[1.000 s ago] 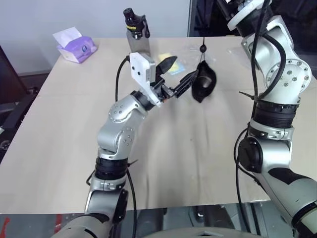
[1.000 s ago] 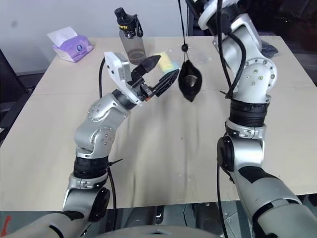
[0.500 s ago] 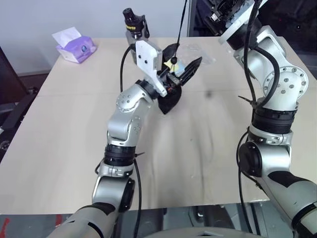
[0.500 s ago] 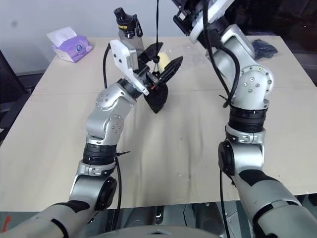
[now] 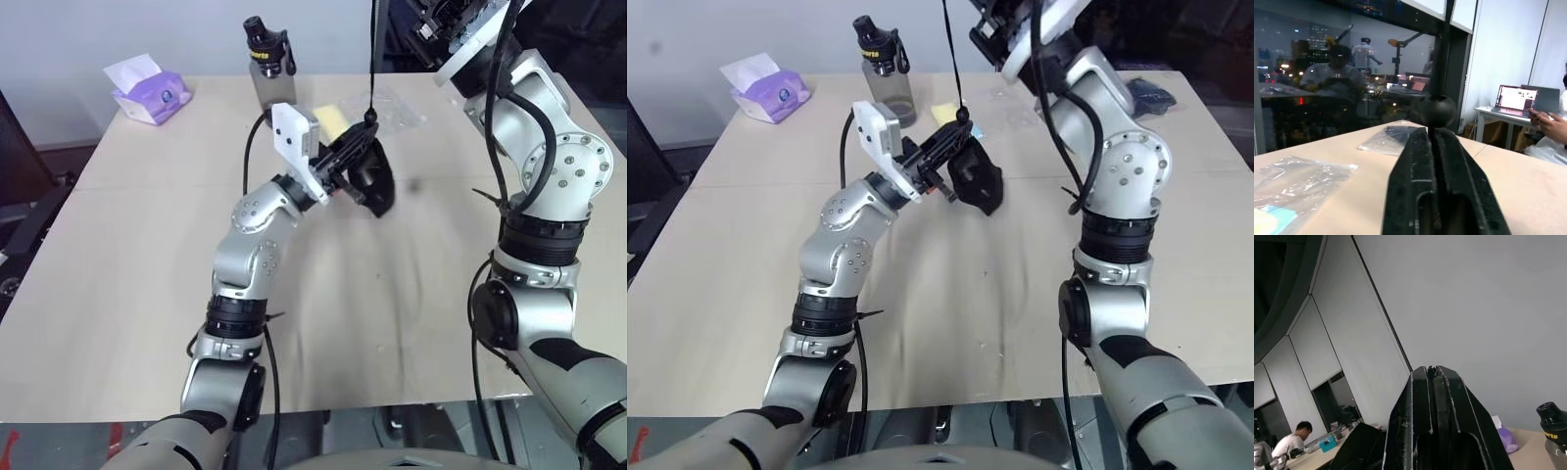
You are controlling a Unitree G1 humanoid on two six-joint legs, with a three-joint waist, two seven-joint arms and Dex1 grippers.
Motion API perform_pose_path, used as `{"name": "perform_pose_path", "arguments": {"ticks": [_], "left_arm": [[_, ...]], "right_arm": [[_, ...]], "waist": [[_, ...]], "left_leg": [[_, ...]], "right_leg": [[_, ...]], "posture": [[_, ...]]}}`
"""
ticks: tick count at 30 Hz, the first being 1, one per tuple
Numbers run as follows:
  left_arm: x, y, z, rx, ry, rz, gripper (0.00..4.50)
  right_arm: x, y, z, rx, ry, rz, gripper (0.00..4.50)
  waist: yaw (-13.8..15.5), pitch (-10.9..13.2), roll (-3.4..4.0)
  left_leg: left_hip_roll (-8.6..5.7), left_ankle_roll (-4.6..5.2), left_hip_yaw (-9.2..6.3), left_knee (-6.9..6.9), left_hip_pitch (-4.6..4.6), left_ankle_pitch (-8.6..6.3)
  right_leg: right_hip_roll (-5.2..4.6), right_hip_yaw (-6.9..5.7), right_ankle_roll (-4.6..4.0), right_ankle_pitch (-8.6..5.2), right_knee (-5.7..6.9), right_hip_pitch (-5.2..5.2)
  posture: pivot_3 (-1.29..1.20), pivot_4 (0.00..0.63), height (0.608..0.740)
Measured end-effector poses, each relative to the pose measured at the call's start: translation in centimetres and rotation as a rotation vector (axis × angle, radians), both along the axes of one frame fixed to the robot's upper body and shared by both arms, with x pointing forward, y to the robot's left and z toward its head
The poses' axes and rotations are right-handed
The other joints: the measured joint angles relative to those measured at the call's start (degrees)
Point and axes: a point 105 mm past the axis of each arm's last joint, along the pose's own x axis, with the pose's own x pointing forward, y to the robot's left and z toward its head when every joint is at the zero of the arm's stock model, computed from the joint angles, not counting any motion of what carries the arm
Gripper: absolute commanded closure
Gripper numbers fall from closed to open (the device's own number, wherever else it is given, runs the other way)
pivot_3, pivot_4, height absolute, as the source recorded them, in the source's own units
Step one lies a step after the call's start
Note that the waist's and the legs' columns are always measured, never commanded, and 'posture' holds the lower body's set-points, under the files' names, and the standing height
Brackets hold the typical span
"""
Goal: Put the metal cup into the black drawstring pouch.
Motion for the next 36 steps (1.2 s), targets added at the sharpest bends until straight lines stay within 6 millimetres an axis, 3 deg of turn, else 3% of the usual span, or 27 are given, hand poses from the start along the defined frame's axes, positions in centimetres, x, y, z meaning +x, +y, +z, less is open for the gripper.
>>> {"name": "perform_pose_path", "arguments": {"ticks": [5,11,25,31,36], "left_arm": [[0.1,0.12,0.05,0.007,-0.01,0.019,4.48],[0.26,0.36,0.23,0.006,-0.026,0.054,1.81],[-0.01,0.1,0.59,-0.009,-0.046,0.044,1.81],[-0.1,-0.1,0.68,-0.017,-0.047,0.033,4.29],[-0.12,-0.13,0.68,-0.017,-0.048,0.032,4.28]], "right_arm": [[-0.01,-0.02,-0.13,0.001,0.006,0.0,4.5],[-0.01,-0.01,-0.13,0.001,0.011,-0.004,4.5],[-0.31,0.17,-0.12,-0.005,0.012,0.013,4.5],[-0.37,0.2,-0.1,-0.005,0.01,0.014,4.5],[-0.48,0.3,-0.08,-0.009,0.008,0.015,4.5]], "waist": [[0.0,0.0,0.0],[0.0,0.0,0.0],[0.0,0.0,0.0],[0.0,0.0,0.0],[0.0,0.0,0.0]], "left_leg": [[0.0,0.0,0.0,0.0,0.01,0.0],[0.0,0.0,0.0,0.02,0.01,0.0],[0.0,0.0,0.0,0.06,0.01,0.0],[0.0,0.0,0.0,0.11,0.02,0.0],[0.0,0.0,0.0,0.12,0.03,0.0]], "right_leg": [[0.0,0.0,0.0,0.0,0.02,0.0],[0.0,0.01,0.0,0.0,0.03,0.0],[0.0,0.01,0.0,0.0,0.1,0.0],[0.0,0.01,0.0,0.0,0.14,0.0],[0.0,0.01,0.0,0.0,0.19,0.0]], "posture": [[0.0,0.15,0.74],[0.0,0.15,0.74],[0.0,0.15,0.74],[0.0,0.15,0.74],[0.0,0.15,0.74]]}}
